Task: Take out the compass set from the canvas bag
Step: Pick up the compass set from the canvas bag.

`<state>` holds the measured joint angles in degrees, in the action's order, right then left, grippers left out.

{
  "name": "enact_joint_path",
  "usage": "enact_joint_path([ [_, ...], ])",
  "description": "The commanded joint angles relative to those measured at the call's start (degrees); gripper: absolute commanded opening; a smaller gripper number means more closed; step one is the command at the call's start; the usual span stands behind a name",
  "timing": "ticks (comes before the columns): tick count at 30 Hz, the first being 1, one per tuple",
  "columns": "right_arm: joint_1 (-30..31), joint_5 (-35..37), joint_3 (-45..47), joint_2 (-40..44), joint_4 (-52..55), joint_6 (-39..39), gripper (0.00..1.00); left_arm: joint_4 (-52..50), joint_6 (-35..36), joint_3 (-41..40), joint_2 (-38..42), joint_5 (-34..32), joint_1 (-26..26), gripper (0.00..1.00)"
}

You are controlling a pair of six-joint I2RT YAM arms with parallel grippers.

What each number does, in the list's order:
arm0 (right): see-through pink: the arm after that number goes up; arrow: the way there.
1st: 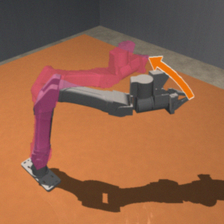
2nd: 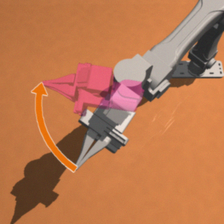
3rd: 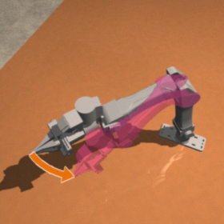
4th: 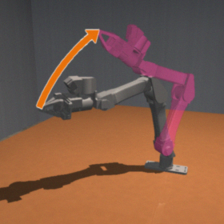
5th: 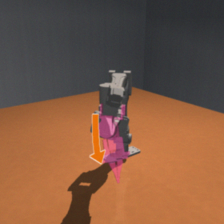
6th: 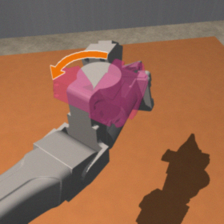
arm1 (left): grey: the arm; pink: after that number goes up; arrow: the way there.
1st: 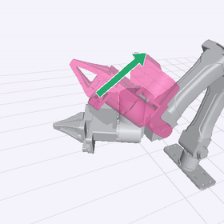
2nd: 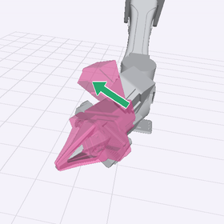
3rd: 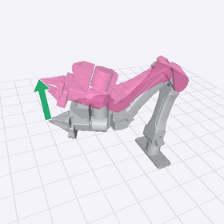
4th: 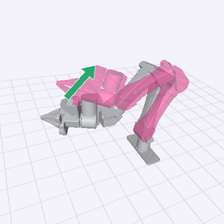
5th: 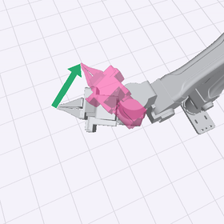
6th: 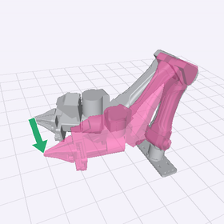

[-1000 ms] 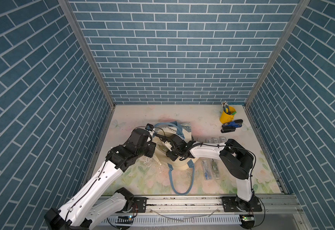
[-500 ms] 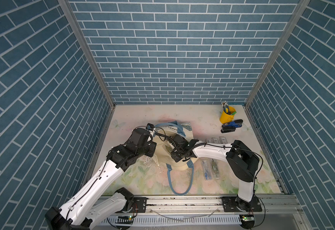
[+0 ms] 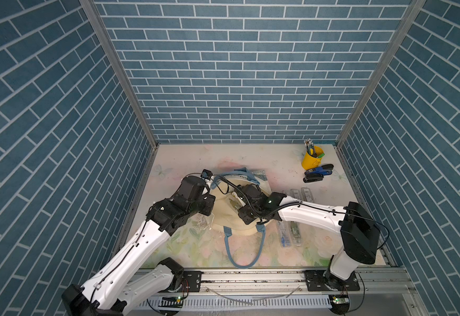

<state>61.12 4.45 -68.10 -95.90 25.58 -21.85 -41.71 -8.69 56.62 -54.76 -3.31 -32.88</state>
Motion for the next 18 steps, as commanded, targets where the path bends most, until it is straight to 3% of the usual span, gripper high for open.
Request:
enact_joint_path([
  [1,1.00,2.37,2.47,2.66,2.10,-3.45,0.28,1.72,-0.69,0.59,1.07,0.75,0.01,0.00],
  [9,4.14,1.69,5.37,10.95,5.84,-4.25,0.28,1.72,-1.26,0.59,0.77,0.07,0.00,0.00],
  [18,6.75,0.69,6.13,26.44,13.46,-4.93,0.26,0.51,-2.90,0.73,1.25,-1.37,0.01,0.00],
])
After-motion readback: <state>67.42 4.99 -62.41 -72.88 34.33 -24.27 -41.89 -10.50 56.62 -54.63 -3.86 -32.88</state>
